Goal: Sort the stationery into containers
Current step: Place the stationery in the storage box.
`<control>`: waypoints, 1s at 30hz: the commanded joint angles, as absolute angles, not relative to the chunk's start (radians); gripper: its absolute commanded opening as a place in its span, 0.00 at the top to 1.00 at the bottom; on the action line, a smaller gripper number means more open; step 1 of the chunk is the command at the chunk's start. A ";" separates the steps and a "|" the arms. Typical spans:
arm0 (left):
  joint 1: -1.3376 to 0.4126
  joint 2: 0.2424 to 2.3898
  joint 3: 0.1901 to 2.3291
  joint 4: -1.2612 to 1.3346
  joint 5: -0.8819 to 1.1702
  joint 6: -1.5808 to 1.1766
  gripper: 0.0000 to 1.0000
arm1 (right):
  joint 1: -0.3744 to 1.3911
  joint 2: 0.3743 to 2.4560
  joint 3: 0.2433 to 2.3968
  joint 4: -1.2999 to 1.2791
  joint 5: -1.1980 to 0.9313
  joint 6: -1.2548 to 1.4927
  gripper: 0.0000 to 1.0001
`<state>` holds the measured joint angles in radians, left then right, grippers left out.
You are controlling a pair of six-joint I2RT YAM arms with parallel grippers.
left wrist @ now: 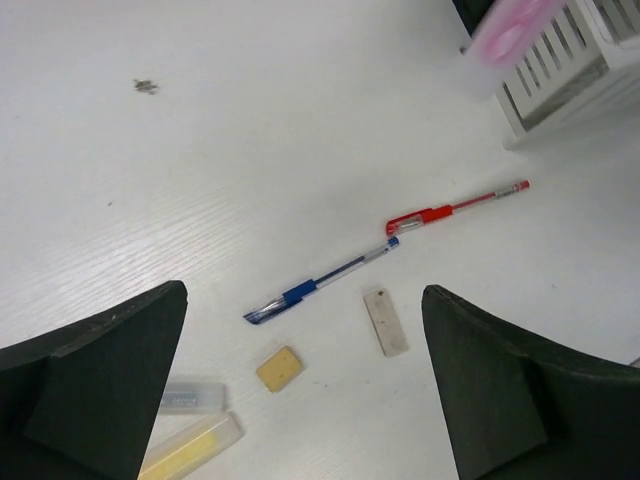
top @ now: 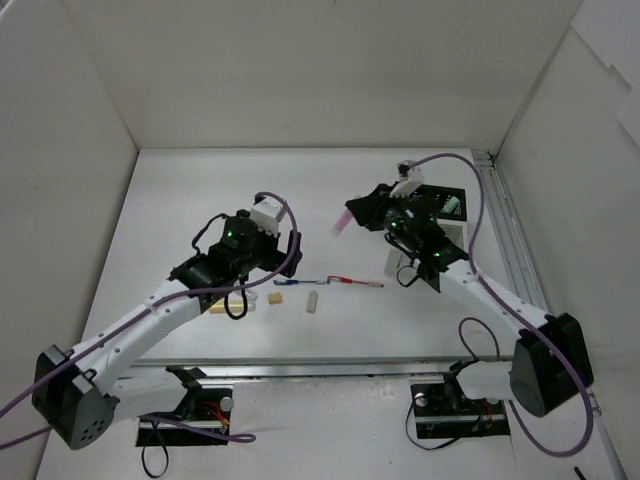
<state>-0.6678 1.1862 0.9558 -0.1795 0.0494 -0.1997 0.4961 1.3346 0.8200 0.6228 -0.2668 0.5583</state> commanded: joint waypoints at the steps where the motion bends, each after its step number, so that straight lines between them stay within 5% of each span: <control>1: -0.615 1.071 0.939 -0.196 -0.078 -0.337 0.00 | 0.405 1.165 0.862 0.545 -0.135 0.416 1.00; 10: -0.307 1.100 0.913 -0.387 -0.033 -0.600 0.00 | 0.226 1.090 0.942 0.288 0.397 0.115 1.00; 30: -0.152 1.285 0.899 -0.361 0.038 -0.692 0.00 | 0.034 1.514 1.029 0.518 0.230 0.097 0.97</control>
